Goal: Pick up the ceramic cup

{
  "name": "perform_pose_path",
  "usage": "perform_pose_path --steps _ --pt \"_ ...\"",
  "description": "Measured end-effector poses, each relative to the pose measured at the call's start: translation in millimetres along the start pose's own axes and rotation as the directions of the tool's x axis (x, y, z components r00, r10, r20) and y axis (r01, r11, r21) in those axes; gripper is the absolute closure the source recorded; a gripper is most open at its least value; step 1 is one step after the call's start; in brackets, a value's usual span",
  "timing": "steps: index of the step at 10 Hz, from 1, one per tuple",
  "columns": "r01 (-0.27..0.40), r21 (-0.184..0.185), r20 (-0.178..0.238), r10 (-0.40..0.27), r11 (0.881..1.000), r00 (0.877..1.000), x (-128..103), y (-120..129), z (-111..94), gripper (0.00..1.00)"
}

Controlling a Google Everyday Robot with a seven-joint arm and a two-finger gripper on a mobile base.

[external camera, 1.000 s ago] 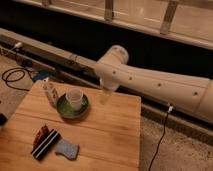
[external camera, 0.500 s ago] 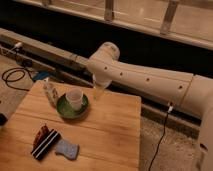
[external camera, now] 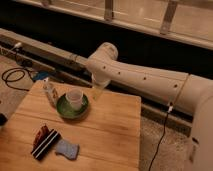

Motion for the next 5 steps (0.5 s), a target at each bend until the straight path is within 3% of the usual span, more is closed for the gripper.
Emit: perform_pose_path --steps 5 --pt "0.113 -0.044 0.053 -0.11 0.993 0.992 -79.6 8.2 34.0 0.2"
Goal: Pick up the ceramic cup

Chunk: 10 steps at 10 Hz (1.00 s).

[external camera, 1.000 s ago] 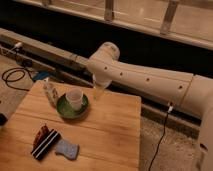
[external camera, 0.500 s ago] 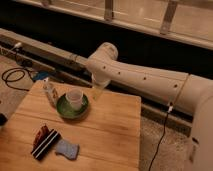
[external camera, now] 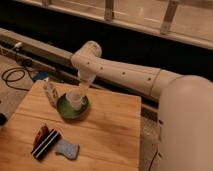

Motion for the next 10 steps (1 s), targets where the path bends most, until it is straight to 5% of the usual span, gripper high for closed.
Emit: perform_pose_path --steps 10 --pt "0.073 -0.172 0.077 -0.061 0.982 0.995 -42.4 15.2 87.8 0.2"
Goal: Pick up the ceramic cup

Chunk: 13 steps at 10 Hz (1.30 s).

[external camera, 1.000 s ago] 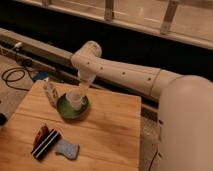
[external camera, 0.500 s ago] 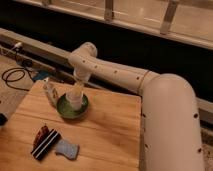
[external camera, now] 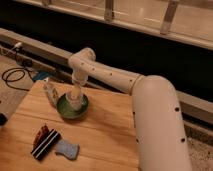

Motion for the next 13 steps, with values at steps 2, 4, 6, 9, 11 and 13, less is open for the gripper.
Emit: perform_pose_path --steps 2,4,6,9,11,13 --pt "0.007 -0.04 -0.005 -0.007 0.999 1.0 3.2 6.0 21.8 0.36" --pt "0.009 -0.054 0.009 -0.008 0.999 1.0 6.1 7.4 23.3 0.56" --pt "0.009 -0.052 0.023 -0.008 0.999 1.0 9.1 7.5 18.9 0.76" --pt "0.017 -0.059 0.048 -0.014 0.998 0.999 8.5 11.5 12.4 1.0" --pt "0.012 -0.08 0.087 -0.005 0.997 0.996 10.8 11.7 3.7 1.0" --pt "0.014 -0.09 0.147 0.0 0.996 0.989 11.4 10.1 -20.3 1.0"
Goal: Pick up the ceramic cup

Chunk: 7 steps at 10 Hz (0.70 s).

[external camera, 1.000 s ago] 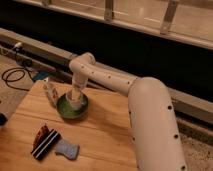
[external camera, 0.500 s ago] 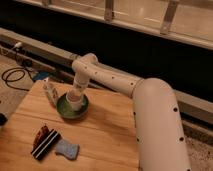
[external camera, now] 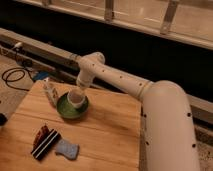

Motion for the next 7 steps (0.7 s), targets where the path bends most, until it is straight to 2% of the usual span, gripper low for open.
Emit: perform_pose_path --steps 3,5,6,7 --pt "0.016 0.022 0.087 -0.018 1.0 0.996 -5.4 2.6 -62.8 1.0" --pt "0.018 0.048 0.142 -0.024 0.999 0.99 4.2 4.5 -101.5 1.0" --pt "0.018 0.055 0.155 -0.027 0.998 0.987 6.8 5.2 -110.6 1.0" --pt "0.02 0.055 0.156 -0.028 0.998 0.987 6.1 5.7 -110.8 1.0"
